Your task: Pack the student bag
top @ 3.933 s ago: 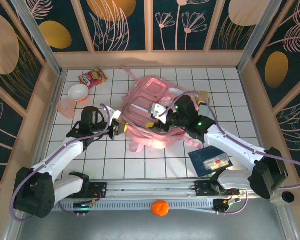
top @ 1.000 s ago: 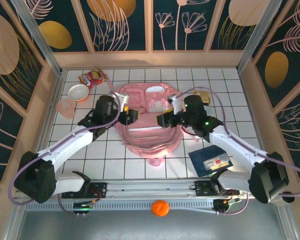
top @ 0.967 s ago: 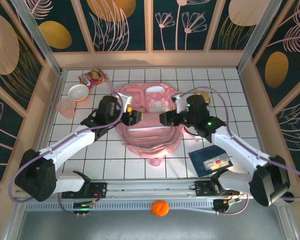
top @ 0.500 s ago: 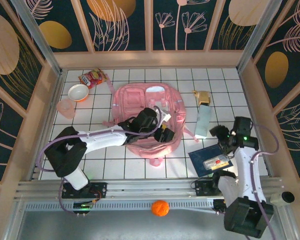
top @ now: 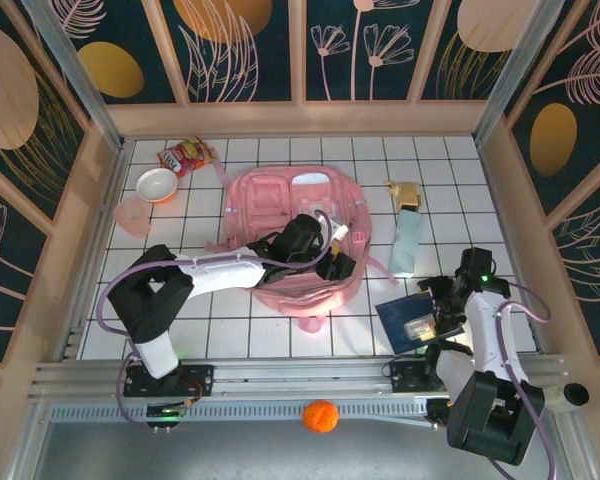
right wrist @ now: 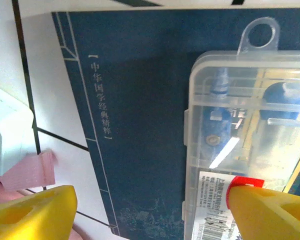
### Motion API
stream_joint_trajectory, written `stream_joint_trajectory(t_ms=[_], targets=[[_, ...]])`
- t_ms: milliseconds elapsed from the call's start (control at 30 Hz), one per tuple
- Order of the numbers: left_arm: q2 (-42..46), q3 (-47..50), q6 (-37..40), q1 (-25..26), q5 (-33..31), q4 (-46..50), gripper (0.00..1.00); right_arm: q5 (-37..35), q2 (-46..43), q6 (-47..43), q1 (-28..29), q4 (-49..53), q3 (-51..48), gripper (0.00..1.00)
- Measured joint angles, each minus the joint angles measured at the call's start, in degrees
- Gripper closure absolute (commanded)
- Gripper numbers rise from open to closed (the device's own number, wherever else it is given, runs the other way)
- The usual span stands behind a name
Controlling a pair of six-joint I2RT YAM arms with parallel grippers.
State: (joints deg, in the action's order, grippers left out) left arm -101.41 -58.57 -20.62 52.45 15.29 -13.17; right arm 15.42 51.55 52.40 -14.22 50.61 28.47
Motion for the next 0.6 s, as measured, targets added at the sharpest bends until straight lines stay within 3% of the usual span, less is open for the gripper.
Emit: stream_joint_trajectory(t_ms=[233, 433, 600], targets=[[-0.79, -0.39, 0.24, 0.0, 1.03, -0.55, 0.32, 2.16, 3.48, 6.27, 6.36, -8.35, -0.68, 0.21], [-1.01, -0.5, 0.42, 0.0, 1.95, -1.49, 0.33, 6.62, 16.87, 9.27, 13.29, -23.1, 4.81, 0.21], [-2.34, -1.77, 0.35, 0.02, 4.46, -3.04, 0.34, 5.77, 24.92, 5.81, 13.68, -26.4, 12.7, 0.21]])
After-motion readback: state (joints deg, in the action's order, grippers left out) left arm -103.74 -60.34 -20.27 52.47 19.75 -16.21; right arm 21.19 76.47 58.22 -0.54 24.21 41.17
